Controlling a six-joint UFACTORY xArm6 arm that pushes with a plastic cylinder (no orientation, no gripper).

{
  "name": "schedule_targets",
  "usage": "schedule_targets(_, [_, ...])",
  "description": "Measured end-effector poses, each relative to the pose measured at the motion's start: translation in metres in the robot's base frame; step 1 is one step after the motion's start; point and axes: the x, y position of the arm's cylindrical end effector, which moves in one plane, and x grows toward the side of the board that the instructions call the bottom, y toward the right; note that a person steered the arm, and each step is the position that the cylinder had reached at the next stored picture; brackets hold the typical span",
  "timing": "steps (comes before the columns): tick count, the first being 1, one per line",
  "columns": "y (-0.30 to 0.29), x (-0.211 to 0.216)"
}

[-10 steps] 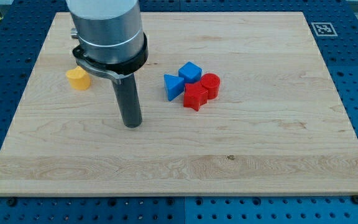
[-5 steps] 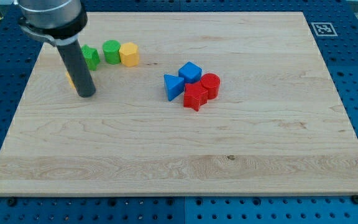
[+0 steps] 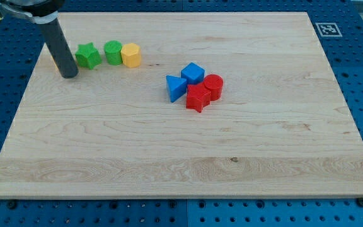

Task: Slide the yellow heart to the top left

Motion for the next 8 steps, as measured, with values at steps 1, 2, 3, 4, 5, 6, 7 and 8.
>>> schedule_targets(1, [0.0, 0.0])
schedule_targets(2, [0.003, 0.018])
schedule_targets(3, [-0.01, 0.023])
schedule_targets(4, [-0.032, 0.007])
schedule_targets(5, [-0.026, -0.006])
schedule_targets(6, [-0.002, -0.012])
schedule_targets(7, [0.004, -0.025])
schedule_targets(8, [-0.004, -0.028])
